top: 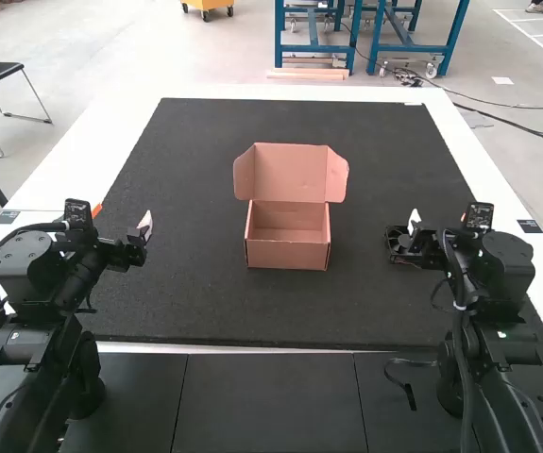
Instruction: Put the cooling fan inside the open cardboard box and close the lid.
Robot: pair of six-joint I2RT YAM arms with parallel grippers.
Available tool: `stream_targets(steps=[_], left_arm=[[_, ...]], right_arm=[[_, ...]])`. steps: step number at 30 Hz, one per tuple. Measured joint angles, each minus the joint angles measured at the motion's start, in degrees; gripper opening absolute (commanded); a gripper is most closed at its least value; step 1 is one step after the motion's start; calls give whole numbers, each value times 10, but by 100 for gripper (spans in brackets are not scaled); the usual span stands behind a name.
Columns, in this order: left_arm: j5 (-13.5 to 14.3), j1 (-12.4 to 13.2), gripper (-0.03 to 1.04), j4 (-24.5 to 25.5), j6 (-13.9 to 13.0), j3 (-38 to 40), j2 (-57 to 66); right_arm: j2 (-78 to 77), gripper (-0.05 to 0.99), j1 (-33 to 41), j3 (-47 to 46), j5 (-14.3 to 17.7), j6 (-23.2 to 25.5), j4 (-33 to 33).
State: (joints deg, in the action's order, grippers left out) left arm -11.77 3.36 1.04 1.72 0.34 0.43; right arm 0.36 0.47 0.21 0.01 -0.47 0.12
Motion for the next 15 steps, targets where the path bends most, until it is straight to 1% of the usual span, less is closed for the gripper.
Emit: stream_targets(steps=[4,15], left_arm=[[0,5,96,2,0,0,0],[0,49,96,5,0,0,0]], right_arm=[[0,91,0,0,0,0,0],[0,91,0,0,0,0,2]])
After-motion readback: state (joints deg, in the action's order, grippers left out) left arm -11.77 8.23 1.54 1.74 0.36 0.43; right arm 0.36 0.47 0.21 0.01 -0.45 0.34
